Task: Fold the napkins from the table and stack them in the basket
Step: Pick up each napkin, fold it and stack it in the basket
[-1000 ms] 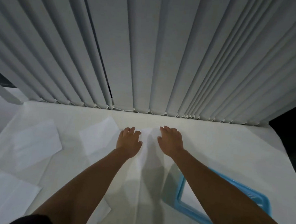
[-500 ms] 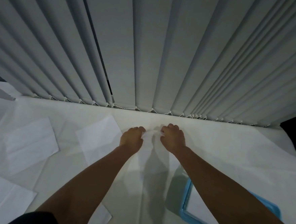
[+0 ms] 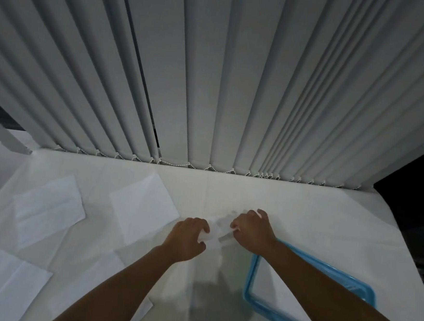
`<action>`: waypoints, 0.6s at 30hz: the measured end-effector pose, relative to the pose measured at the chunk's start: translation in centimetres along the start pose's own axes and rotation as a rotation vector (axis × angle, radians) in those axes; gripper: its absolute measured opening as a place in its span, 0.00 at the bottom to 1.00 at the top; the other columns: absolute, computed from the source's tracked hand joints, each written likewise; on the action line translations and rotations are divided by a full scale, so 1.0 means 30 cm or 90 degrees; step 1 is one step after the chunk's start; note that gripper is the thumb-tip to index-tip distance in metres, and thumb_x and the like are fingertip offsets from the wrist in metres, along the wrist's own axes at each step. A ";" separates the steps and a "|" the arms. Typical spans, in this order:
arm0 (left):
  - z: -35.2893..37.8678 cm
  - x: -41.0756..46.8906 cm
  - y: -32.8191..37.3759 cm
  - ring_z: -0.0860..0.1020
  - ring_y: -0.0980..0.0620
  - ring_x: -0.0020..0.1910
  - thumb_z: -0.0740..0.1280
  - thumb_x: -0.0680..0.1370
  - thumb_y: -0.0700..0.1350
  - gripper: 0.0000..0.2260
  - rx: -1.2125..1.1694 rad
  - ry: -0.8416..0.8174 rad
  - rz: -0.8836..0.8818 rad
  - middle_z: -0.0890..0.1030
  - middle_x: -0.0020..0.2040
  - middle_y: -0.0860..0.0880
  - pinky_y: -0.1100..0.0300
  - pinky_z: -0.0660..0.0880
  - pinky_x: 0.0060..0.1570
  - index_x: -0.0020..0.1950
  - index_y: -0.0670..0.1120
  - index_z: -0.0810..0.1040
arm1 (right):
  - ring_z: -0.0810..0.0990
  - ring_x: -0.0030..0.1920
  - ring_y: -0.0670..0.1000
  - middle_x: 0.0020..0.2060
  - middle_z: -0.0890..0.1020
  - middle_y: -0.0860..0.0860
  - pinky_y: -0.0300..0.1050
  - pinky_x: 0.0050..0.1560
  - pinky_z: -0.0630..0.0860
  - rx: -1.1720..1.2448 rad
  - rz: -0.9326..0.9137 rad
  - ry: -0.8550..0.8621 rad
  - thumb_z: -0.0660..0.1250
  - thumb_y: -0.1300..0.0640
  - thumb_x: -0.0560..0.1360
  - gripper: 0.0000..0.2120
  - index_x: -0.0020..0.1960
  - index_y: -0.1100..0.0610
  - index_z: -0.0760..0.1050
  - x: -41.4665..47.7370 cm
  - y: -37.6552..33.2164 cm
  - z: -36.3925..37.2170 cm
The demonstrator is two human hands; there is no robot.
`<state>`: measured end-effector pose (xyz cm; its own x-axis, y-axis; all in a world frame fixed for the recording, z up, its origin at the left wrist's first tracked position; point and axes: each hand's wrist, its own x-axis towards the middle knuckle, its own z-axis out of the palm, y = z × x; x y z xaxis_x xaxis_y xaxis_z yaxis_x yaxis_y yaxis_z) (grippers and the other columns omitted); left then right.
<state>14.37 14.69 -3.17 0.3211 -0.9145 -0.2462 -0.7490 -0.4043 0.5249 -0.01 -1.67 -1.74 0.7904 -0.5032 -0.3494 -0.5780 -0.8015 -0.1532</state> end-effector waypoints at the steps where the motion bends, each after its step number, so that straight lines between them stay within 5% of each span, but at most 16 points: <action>1: 0.005 -0.011 0.009 0.74 0.51 0.61 0.65 0.70 0.50 0.17 0.015 -0.006 0.003 0.78 0.60 0.53 0.57 0.68 0.62 0.59 0.51 0.74 | 0.70 0.65 0.49 0.60 0.80 0.44 0.54 0.74 0.49 -0.004 -0.002 -0.020 0.58 0.52 0.74 0.17 0.59 0.46 0.79 -0.018 0.000 0.003; 5: 0.017 -0.015 0.037 0.69 0.53 0.67 0.63 0.75 0.54 0.19 0.011 -0.006 -0.042 0.74 0.66 0.56 0.56 0.62 0.67 0.65 0.54 0.71 | 0.68 0.68 0.49 0.63 0.78 0.44 0.55 0.75 0.45 -0.005 -0.014 -0.034 0.56 0.50 0.75 0.19 0.63 0.46 0.76 -0.055 -0.009 0.011; 10: 0.033 0.048 0.031 0.68 0.51 0.70 0.58 0.80 0.47 0.18 0.039 0.034 -0.059 0.71 0.70 0.52 0.57 0.67 0.67 0.70 0.50 0.68 | 0.60 0.75 0.54 0.76 0.63 0.49 0.60 0.74 0.45 -0.078 -0.044 -0.025 0.50 0.46 0.81 0.24 0.75 0.52 0.60 -0.040 -0.043 0.044; 18: 0.026 0.148 0.034 0.73 0.48 0.63 0.61 0.78 0.43 0.18 0.051 0.040 -0.140 0.73 0.64 0.49 0.54 0.74 0.57 0.68 0.49 0.67 | 0.58 0.76 0.55 0.76 0.61 0.50 0.65 0.73 0.41 -0.129 0.001 -0.035 0.47 0.42 0.81 0.27 0.76 0.54 0.58 -0.008 -0.038 0.036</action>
<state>14.57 10.22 -4.37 0.5152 -0.8050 -0.2943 -0.7001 -0.5933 0.3973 0.23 -0.28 -2.48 0.7738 -0.4906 -0.4007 -0.5222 -0.8521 0.0350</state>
